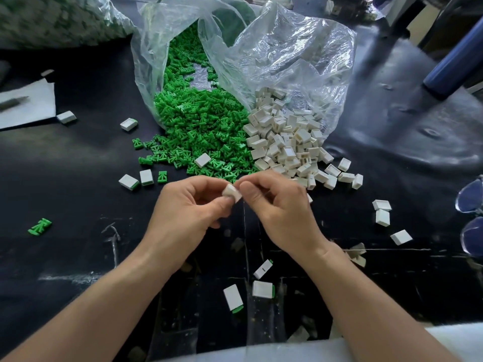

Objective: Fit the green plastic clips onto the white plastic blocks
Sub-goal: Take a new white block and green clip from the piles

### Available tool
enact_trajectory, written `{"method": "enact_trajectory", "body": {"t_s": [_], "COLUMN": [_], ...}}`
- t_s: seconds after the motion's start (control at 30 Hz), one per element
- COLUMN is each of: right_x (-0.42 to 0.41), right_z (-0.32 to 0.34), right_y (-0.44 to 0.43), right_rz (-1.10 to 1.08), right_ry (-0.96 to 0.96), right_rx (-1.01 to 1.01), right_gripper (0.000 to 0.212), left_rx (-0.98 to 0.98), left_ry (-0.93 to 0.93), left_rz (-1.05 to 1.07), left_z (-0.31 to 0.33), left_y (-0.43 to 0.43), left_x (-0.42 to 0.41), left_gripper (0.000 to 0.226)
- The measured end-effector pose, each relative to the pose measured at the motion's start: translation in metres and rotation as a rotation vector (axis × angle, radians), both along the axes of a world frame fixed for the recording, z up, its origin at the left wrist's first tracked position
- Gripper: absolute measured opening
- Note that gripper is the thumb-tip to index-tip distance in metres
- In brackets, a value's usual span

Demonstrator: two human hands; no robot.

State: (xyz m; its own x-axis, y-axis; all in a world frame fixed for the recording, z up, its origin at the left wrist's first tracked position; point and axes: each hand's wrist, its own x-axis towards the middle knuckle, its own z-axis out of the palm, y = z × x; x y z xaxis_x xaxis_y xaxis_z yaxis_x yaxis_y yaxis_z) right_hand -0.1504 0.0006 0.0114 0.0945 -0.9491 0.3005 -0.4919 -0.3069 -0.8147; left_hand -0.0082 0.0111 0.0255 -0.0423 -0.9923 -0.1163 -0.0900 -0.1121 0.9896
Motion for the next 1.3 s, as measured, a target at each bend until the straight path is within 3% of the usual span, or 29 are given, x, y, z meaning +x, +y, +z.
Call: {"method": "enact_trajectory", "body": {"t_s": [0.1, 0.23, 0.3, 0.57, 0.63, 0.77, 0.97, 1.13, 1.3], "right_x": [-0.004, -0.004, -0.004, -0.005, -0.001, 0.002, 0.000, -0.007, -0.009], "right_z": [0.001, -0.007, -0.007, -0.006, -0.007, -0.010, -0.010, -0.002, 0.003], "right_y": [-0.002, -0.005, -0.005, -0.005, -0.004, -0.005, -0.007, -0.006, -0.003], "right_rz": [-0.032, 0.045, 0.050, 0.005, -0.021, -0.034, -0.011, -0.081, -0.094], "right_ry": [0.104, 0.554, 0.619, 0.547, 0.512, 0.548, 0.493, 0.186, -0.056], "right_rx": [0.004, 0.112, 0.109, 0.090, 0.072, 0.058, 0.056, 0.115, 0.179], "right_gripper": [0.023, 0.043, 0.042, 0.018, 0.017, 0.036, 0.019, 0.006, 0.023], "left_rx": [0.057, 0.121, 0.138, 0.171, 0.197, 0.226, 0.252, 0.247, 0.094], "left_ry": [0.095, 0.213, 0.230, 0.250, 0.269, 0.299, 0.348, 0.330, 0.182], "left_rz": [0.068, 0.079, 0.068, 0.014, 0.006, 0.006, -0.041, -0.059, -0.023], "left_z": [0.000, 0.001, 0.001, 0.003, 0.004, 0.005, 0.003, 0.001, -0.001], "left_y": [-0.002, -0.003, -0.003, -0.003, -0.003, -0.004, -0.004, -0.005, -0.002], "left_x": [0.002, 0.005, 0.005, 0.002, 0.001, 0.002, 0.003, 0.003, 0.001], "left_gripper": [0.015, 0.012, 0.012, 0.017, 0.015, 0.017, 0.019, 0.012, 0.008]}}
